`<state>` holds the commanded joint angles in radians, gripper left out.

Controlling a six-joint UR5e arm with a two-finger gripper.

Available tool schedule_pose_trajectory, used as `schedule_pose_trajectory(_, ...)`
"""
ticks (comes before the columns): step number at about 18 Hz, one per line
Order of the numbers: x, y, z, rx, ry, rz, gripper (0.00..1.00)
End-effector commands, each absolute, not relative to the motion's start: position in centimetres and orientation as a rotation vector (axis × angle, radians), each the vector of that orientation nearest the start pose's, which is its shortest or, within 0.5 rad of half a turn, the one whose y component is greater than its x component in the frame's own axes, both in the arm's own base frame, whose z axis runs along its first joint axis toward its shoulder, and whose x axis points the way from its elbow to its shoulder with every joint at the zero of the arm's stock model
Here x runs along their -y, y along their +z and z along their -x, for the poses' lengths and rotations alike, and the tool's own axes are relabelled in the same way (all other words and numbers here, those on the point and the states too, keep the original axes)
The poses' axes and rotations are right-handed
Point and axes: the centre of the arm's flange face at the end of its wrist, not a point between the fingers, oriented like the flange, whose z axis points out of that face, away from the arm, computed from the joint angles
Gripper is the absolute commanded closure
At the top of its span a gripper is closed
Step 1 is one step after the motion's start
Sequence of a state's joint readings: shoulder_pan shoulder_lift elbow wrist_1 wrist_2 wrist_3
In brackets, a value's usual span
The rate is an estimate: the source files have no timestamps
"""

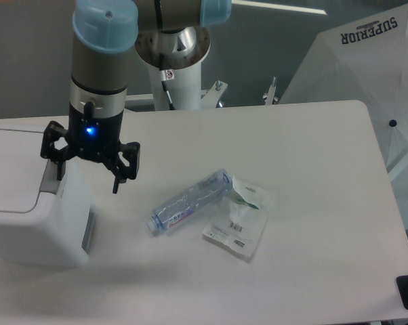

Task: Open the trash can
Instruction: 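Push the gripper against the lid to tip it open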

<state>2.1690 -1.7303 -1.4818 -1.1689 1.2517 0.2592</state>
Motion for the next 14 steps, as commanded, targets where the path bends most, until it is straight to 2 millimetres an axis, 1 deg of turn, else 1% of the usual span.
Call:
schedule_pose_trajectory(1, -57.5, 49.8, 19.3, 0.384, -0.210, 2.676, 0.00)
schedule_pose_trajectory(3, -57.7, 49.5, 18.4, 0.368, -0.206, 2.687, 0.00)
schedule_pose_trajectory(5, -57.8, 49.2, 18.2, 0.364, -0.209, 2.694, 0.00)
schedule_pose_trajectory(14, -58.1, 48.5, 18.3, 0.366, -0.217, 2.704, 0.00)
